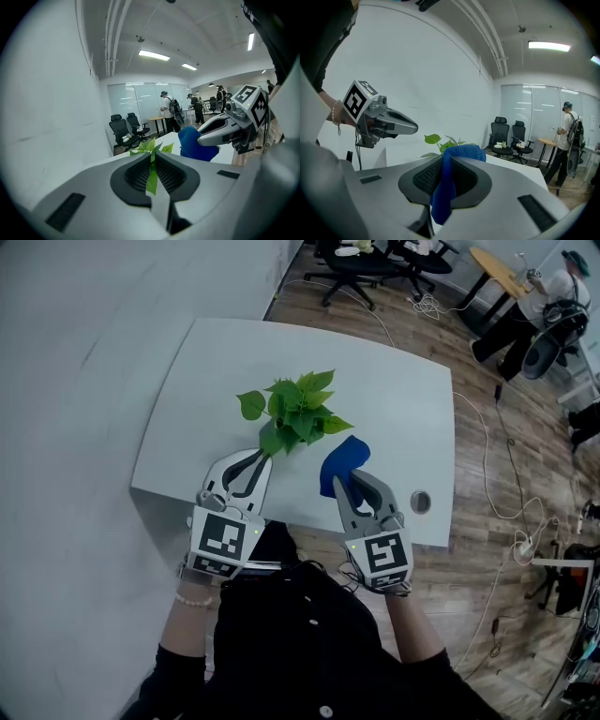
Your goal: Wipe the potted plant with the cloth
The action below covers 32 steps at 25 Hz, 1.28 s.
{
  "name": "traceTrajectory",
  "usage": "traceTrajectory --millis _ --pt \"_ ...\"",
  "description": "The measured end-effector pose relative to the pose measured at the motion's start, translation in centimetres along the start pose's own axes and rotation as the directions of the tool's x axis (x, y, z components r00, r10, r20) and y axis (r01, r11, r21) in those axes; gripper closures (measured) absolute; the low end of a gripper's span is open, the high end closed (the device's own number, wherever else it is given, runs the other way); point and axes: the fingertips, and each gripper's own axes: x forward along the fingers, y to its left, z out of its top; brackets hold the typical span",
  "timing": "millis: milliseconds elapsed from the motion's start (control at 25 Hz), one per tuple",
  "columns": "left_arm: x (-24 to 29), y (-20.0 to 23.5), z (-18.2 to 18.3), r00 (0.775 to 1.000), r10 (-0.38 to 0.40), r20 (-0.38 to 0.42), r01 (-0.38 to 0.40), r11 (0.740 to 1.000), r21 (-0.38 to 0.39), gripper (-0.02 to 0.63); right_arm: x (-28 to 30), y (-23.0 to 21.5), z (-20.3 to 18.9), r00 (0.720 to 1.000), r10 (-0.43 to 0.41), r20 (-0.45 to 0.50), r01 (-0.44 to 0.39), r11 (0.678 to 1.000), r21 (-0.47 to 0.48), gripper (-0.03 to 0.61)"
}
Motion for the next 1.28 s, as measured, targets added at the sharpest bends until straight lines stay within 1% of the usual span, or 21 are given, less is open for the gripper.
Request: traceTrajectory --millis 120,240,400,480,560,680,800,840,920,1000,1120,1280 --pt "-0.7 -0.4 1.4 0.999 0.009 0.033 -0.009 1.0 0.013 0.577 -0.9 0.0 1.4 0.999 -0.01 0.034 0.011 1.0 -0.024 0.503" --pt "-1.5 -1.1 2.1 0.999 0.003 0.051 -0.004 1.0 0.015 0.578 -1.9 0.2 2.4 0.998 -0.016 0.059 0.017 0.999 -0.028 0.503" --pt "-2.2 -0.9 3.3 0.997 0.011 0.076 -0.014 0.999 0.035 0.581 -2.6 0.2 4.2 0.991 -0.035 0.127 0.04 0.999 -0.032 0.503" --pt "-2.5 -1.0 3.6 0.997 0.015 0.082 -0.018 0.999 0.042 0.583 -3.0 0.2 4.7 0.99 -0.032 0.136 0.039 0.998 -0.048 0.503" --pt "-2.8 -1.1 4.0 0.996 0.021 0.086 -0.025 0.999 0.042 0.583 -3.4 0.2 5.0 0.988 -0.033 0.151 0.04 0.998 -0.045 0.503" --pt "-3.1 -0.8 4.4 0.996 0.042 0.083 -0.044 0.999 0.016 0.583 -3.7 -0.1 5.1 0.988 -0.039 0.15 0.046 0.998 -0.045 0.503" --pt "-3.1 -0.7 4.0 0.996 0.044 0.081 -0.047 0.999 0.027 0.583 -3.8 -0.2 4.8 0.992 -0.04 0.12 0.048 0.997 -0.068 0.503" --pt "-3.2 -0.7 3.8 0.996 0.049 0.076 -0.051 0.999 0.019 0.583 -3.8 -0.3 4.8 0.993 -0.039 0.115 0.047 0.997 -0.069 0.503" --pt "-3.3 -0.7 3.7 0.996 0.066 0.062 -0.065 0.998 -0.017 0.583 -3.8 -0.4 4.7 0.991 -0.047 0.126 0.053 0.998 -0.046 0.503" --pt "-3.4 -0.7 3.5 0.996 0.07 0.056 -0.069 0.997 -0.026 0.583 -3.7 -0.5 4.6 0.988 -0.056 0.144 0.059 0.998 -0.015 0.503" --pt "-3.4 -0.9 3.4 0.996 0.068 0.055 -0.066 0.997 -0.028 0.583 -3.7 -0.3 4.6 0.989 -0.044 0.142 0.047 0.999 -0.022 0.503" --pt "-3.5 -0.9 3.5 0.996 0.078 0.05 -0.075 0.996 -0.053 0.583 -3.5 0.2 4.8 0.989 -0.03 0.146 0.036 0.999 -0.04 0.503"
